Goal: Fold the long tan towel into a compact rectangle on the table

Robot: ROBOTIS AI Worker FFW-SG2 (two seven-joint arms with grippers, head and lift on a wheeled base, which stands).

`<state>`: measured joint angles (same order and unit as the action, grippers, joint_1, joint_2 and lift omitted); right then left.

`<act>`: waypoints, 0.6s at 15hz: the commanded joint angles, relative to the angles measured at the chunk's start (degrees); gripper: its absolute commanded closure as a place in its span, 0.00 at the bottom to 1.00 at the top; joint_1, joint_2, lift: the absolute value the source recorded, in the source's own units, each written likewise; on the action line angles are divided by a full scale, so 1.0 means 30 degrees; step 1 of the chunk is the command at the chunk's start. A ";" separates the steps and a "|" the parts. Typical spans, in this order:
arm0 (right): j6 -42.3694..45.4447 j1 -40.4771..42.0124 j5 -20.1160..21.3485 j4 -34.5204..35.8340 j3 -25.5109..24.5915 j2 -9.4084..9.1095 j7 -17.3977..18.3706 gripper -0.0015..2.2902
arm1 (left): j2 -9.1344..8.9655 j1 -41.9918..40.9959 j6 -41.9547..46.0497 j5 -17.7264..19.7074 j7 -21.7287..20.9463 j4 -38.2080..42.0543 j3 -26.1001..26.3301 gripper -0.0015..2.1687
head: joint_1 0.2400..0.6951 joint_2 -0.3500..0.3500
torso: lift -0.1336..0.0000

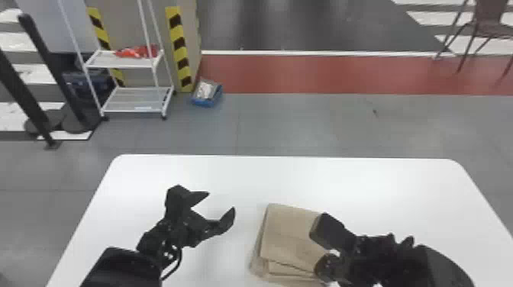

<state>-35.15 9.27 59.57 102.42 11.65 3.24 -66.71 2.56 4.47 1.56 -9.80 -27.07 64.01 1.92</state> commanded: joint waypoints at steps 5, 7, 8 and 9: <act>-0.0166 0.1890 -0.6293 0.5529 -0.3824 -0.0231 0.1172 0.47 | -0.0005 -0.1785 -0.0801 0.0630 -0.0469 0.3301 -0.1138 0.09 | 1.00 0.48 | 1.00; -0.0107 0.3590 -0.8930 0.6848 -0.4791 -0.0289 0.5244 0.01 | -0.0063 -0.2927 -0.0801 0.1567 -0.0439 0.5118 -0.1577 0.09 | 1.00 0.48 | 1.00; 0.0244 0.4322 -1.0219 0.7053 -0.5172 -0.0319 0.7090 0.00 | -0.0093 -0.3630 -0.0801 0.2270 -0.0205 0.6026 -0.1812 0.09 | 1.00 0.47 | 1.00; 0.1709 0.5142 -1.2006 0.7082 -0.5758 -0.0436 0.9346 0.00 | -0.0210 -0.4363 -0.0742 0.2710 0.0000 0.6875 -0.2222 0.09 | 1.00 0.46 | 1.00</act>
<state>-34.06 21.28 30.28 122.88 -3.43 2.28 -42.75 2.29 -5.49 -0.82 -4.00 -27.52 80.71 -3.29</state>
